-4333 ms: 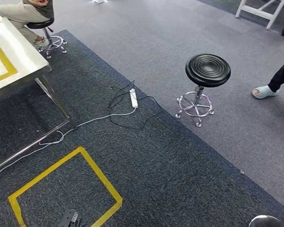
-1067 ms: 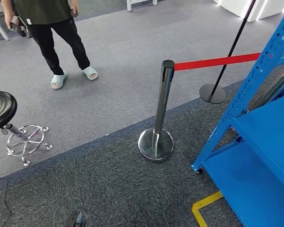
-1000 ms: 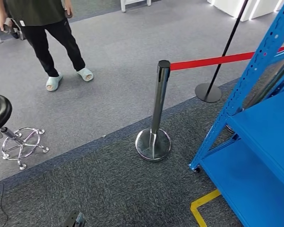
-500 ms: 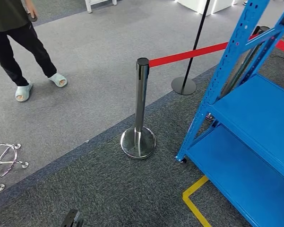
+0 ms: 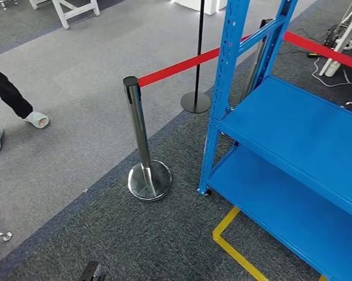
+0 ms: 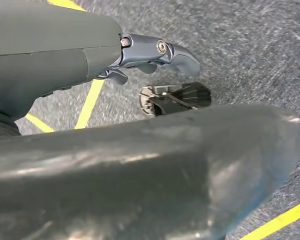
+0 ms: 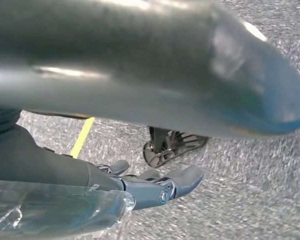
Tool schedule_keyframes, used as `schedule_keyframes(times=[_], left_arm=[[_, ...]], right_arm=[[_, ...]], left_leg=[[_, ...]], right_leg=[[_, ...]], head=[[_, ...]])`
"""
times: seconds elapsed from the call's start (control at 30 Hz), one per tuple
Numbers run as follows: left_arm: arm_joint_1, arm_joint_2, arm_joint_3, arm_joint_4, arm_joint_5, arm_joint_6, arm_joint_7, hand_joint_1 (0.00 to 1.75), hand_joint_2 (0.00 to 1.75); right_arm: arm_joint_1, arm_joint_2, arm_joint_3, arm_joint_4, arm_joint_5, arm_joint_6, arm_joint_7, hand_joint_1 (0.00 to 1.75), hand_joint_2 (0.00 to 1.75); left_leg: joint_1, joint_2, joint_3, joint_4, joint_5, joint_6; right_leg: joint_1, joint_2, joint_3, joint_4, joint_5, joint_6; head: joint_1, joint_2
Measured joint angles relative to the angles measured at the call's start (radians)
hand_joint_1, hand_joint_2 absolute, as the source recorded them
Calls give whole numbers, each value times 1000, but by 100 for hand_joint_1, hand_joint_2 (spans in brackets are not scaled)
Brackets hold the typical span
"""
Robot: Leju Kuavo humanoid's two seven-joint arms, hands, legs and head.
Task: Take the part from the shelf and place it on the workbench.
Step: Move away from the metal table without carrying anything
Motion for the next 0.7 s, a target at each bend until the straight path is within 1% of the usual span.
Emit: schedule_keyframes(times=[0.03, 0.07, 0.1, 0.13, 0.17, 0.2, 0.23, 0.27, 0.3, 0.33, 0.37, 0.4, 0.43, 0.47, 0.5, 0.53, 0.57, 0.6, 0.63, 0.7], left_arm=[[0, 0, 0, 0, -1, 1, 0, 0, 0], [-1, 0, 0, 0, -1, 1, 2, 0, 0], [-1, 0, 0, 0, -1, 2, 4, 0, 0], [-2, 0, -1, 0, -2, 2, 7, 0, 0], [-3, -1, -1, 0, -2, 3, 11, 0, 0], [-5, -1, -1, 0, -2, 4, 14, 0, 0], [-6, 0, -1, 0, -2, 5, 17, 0, 0], [-6, 0, -1, 0, -2, 5, 19, 0, 0], [-6, 0, -1, 0, -1, 5, 20, 0, 0], [-4, 1, -1, 0, -1, 5, 21, 0, 0], [-1, 0, -1, 0, -2, 5, 21, 0, 0], [0, 0, -1, 0, -2, 5, 22, 0, 0], [0, 0, -1, 0, -2, 5, 22, 0, 0], [0, 0, -1, 0, -2, 4, 22, 0, 0], [-1, -1, -1, 0, -2, 4, 22, 0, 0], [-2, -1, -1, 0, -2, 4, 22, 0, 0], [-2, -1, -1, 0, -2, 4, 22, 0, 0], [-3, -1, -1, 0, -2, 4, 22, 0, 0], [-4, -1, -1, 0, -2, 4, 22, 0, 0], [-8, -1, -1, 0, -2, 4, 22, 0, 0]], right_arm=[[-1, 0, 0, 1, -1, 2, -1, 0, 0], [-2, 0, 0, 1, -1, 4, -2, 0, 0], [-4, 0, 0, 1, -1, 5, -3, 0, 0], [-4, 0, 0, 1, -2, 6, -3, 0, 0], [-2, 0, 0, 1, -1, 6, -2, 0, 0], [2, 0, 0, 1, -1, 5, -1, 0, 0], [5, 0, 0, 2, -1, 3, 0, 0, 0], [6, 0, 0, 2, -1, 2, 1, 0, 0], [4, 0, 0, 2, -1, 0, 1, 0, 0], [2, 0, 0, 2, 0, 0, 2, 0, 0], [-1, 0, 0, 3, 0, 0, 2, 0, 0], [-1, 1, 0, 3, 0, 0, 2, 0, 0], [-1, 1, 0, 3, 0, 0, 2, 0, 0], [1, 1, 0, 4, 0, 0, 2, 0, 0], [2, 1, 0, 4, 0, 0, 2, 0, 0], [2, 1, 0, 4, 0, -1, 2, 0, 0], [1, 1, 0, 4, 0, -1, 1, 0, 0], [-1, 1, 0, 4, 0, -1, 1, 0, 0], [-2, 1, 0, 4, 0, -1, 1, 0, 0], [-1, 1, 0, 4, 0, -2, 2, 0, 0]], left_leg=[[4, -27, 31, -70, 33, -1], [8, -51, 56, -128, 54, 1], [11, -70, 72, -164, 62, 4], [11, -79, 77, -178, 61, 10], [10, -70, 78, -180, 60, 18], [9, -58, 78, -183, 63, 26], [9, -47, 79, -185, 65, 35], [9, -33, 79, -187, 67, 42], [8, -18, 80, -188, 67, 47], [5, -4, 80, -188, 66, 51], [3, 13, 80, -188, 66, 52], [0, 28, 80, -188, 65, 53], [-1, 42, 81, -187, 64, 53], [-2, 54, 84, -187, 62, 53], [-2, 65, 87, -187, 60, 50], [-4, 76, 92, -187, 57, 47], [-6, 85, 96, -187, 53, 41], [-8, 93, 100, -187, 50, 36], [-9, 101, 102, -187, 48, 30], [-7, 112, 107, -190, 47, 18]], right_leg=[[0, 14, -2, 2, 1, 5], [0, 28, -5, 4, 2, 11], [-1, 40, -10, 5, 3, 18], [-1, 51, -14, 4, 5, 26], [-4, 61, -19, 1, 8, 33], [-6, 62, -22, -1, 10, 39], [-5, 44, -28, 7, 3, 43], [-4, 15, -43, 36, -16, 46], [-2, -20, -67, 88, -47, 48], [0, -51, -99, 157, -84, 50], [0, -66, -133, 229, -116, 52], [0, -72, -155, 280, -133, 52], [0, -75, -159, 294, -131, 52], [0, -78, -140, 266, -111, 51], [1, -88, -102, 201, -79, 49], [3, -108, -59, 125, -51, 46], [5, -123, -23, 63, -30, 40], [8, -134, -2, 24, -19, 34], [11, -136, 4, 11, -18, 27], [12, -115, 0, 10, -14, 14]], head=[[-1, 0], [-2, 0], [-2, 0], [-3, 0], [-3, 0], [-3, 0], [-1, 0], [2, 0], [6, 0], [10, 0], [11, 0], [11, 0], [11, 0], [11, 0], [11, 0], [12, 0], [11, 0], [10, 0], [10, 0], [10, 0]])
